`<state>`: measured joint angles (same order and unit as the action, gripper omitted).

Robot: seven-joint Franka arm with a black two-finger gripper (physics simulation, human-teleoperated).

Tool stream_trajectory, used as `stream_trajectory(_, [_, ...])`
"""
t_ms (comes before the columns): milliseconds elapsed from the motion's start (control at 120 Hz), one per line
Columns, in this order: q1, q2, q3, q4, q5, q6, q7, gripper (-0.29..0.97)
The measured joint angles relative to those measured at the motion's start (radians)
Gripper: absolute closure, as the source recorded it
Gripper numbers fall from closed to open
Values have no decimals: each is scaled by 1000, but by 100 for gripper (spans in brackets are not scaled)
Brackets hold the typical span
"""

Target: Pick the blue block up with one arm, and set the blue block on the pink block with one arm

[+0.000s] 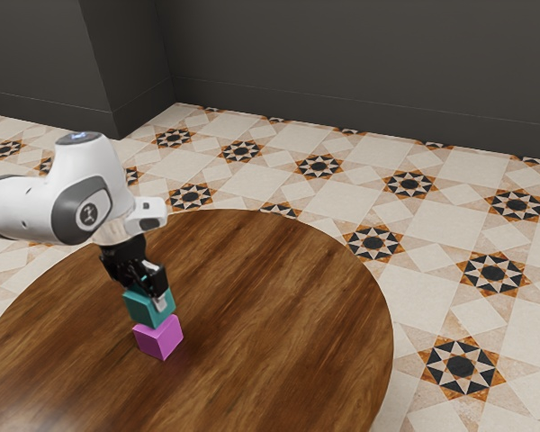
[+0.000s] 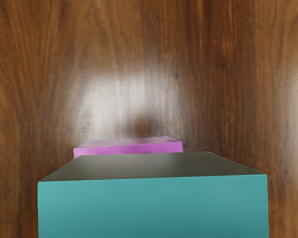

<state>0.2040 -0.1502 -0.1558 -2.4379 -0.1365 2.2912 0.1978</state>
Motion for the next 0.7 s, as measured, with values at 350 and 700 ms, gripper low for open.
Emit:
stream_trajectory(350, [15, -3, -5, -15, -2, 3, -16, 35])
stream_trajectory(700, [14, -4, -10, -13, -14, 1, -7, 10])
